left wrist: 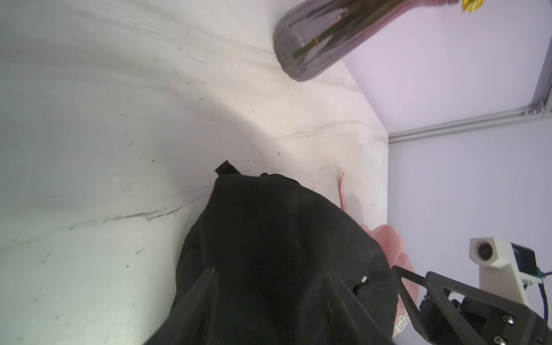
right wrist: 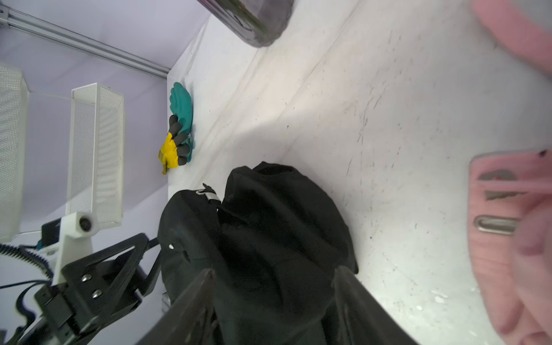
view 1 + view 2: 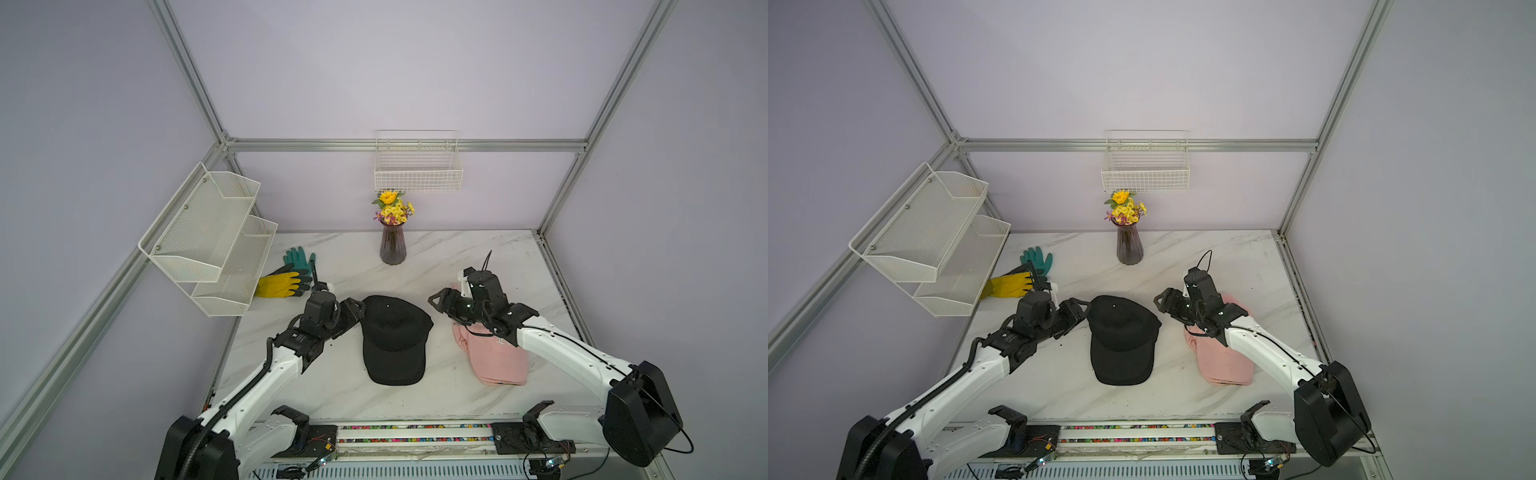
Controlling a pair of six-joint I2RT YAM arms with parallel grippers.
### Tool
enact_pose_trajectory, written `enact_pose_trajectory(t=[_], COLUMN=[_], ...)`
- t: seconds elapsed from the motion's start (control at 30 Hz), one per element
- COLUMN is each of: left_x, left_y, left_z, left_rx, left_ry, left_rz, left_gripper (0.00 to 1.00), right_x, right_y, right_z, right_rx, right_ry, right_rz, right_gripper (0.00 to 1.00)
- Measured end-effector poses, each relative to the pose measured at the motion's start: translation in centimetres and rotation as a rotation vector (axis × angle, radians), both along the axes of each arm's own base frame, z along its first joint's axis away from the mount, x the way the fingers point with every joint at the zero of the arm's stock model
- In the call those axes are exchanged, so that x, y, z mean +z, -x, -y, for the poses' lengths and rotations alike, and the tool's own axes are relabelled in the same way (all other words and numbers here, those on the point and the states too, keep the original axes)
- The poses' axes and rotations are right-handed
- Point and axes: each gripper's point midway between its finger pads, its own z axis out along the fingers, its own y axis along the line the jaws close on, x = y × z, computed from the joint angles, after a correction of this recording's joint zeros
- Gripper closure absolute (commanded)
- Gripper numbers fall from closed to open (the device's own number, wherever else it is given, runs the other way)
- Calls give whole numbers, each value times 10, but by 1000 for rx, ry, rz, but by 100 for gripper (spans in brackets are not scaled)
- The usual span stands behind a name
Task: Stack the baseball caps by color
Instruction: Place the baseball cap on the baseball cap.
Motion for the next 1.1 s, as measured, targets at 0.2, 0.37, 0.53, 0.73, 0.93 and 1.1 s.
enact_pose_trajectory(t=[0.2, 0.37, 0.53, 0.73, 0.93, 1.1], left_x=[-3, -17, -52, -67, -41, 23], left_y=[-10, -4, 16, 29, 23, 1], left_z=[28, 27, 20, 29, 30, 35], left_rx=[-91, -78, -45, -68, -78, -119], left_ry=[116, 152, 167, 190, 167, 135], left_rz=[-11, -29, -97, -127, -52, 134], left_gripper=[71, 76, 79, 67, 36, 34], right_x=[-6, -29, -47, -47, -10, 29], right_y=[-1, -5, -5, -10, -15, 0], right_z=[-21, -34, -32, -26, -24, -31], right_rx=[16, 16, 5, 15, 41, 117], right_ry=[-163, -213, -179, -86, -69, -59], right_rz=[-57, -145, -184, -145, -30, 107], right_gripper=[46, 61, 61, 52, 49, 47])
